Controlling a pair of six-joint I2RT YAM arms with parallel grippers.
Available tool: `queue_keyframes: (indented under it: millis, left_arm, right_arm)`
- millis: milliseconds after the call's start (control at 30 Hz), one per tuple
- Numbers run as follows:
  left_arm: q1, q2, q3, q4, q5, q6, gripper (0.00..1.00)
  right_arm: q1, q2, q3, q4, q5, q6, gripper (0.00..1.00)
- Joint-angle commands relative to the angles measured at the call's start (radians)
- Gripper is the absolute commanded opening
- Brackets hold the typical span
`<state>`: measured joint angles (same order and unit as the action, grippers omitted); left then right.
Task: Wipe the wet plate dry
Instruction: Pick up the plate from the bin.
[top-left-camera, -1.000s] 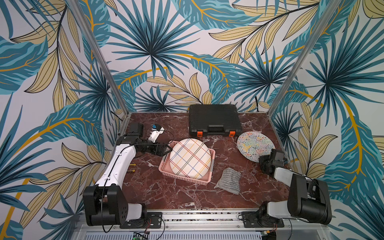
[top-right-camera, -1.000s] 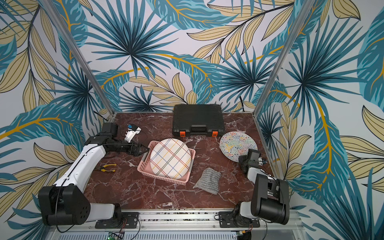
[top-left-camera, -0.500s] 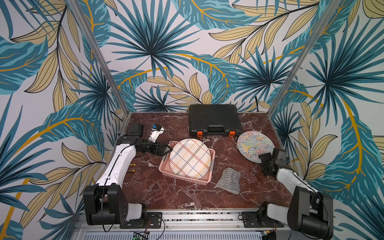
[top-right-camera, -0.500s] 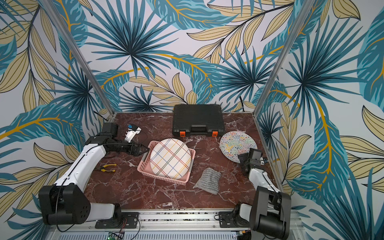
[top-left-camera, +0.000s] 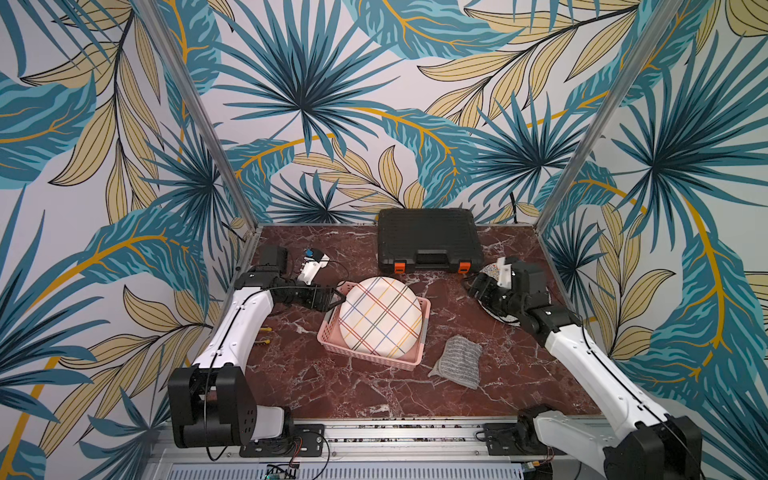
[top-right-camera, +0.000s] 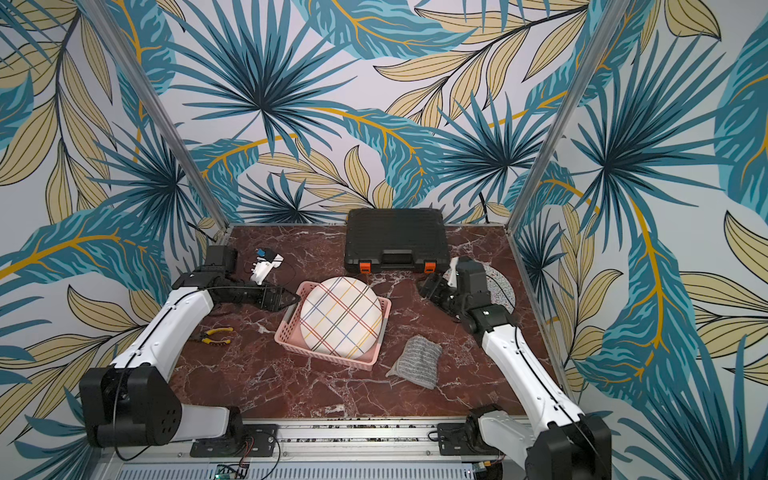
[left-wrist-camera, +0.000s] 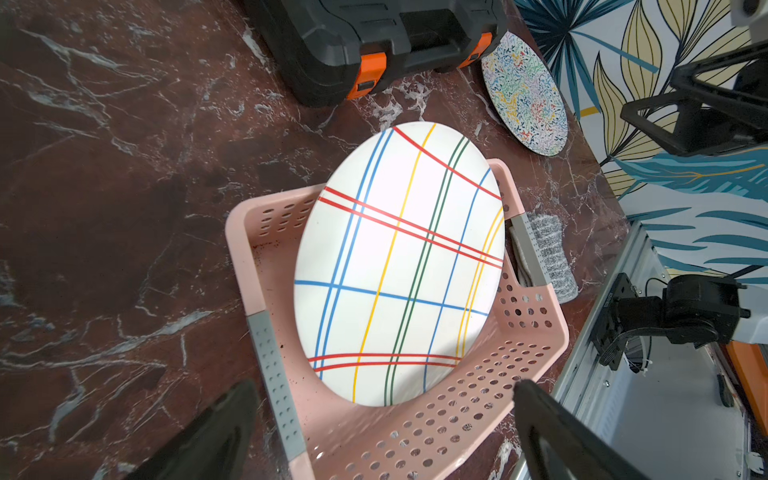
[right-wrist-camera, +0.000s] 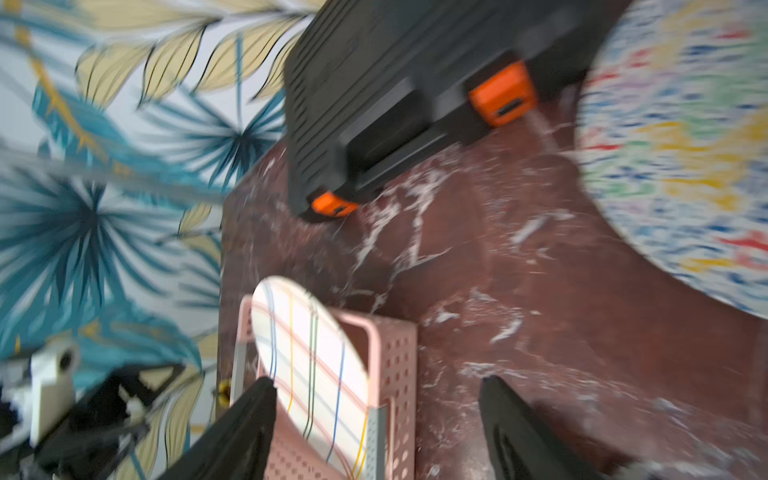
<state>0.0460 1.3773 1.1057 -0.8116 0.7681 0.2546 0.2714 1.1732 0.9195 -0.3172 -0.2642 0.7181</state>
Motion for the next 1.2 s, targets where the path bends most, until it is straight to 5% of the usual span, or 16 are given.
queue_keyframes:
  millis: [0,267,1167]
  left_arm:
    - [0.006,0.009,-0.012,0.009,0.023,0.009,1.0]
    - [0.007,0.016,-0.009,0.006,0.025,0.011,1.0]
    - [0.006,0.013,-0.006,-0.001,0.041,0.009,1.0]
  right_arm:
    - [0.111,0.133,0.077,-0.128,-0.024,-0.198,0.8]
    - [0.284,0.385,0.299,-0.273,0.117,-0.346,0.79]
    - [0.311,0.682,0.427,-0.236,0.166,-0.382,0.7]
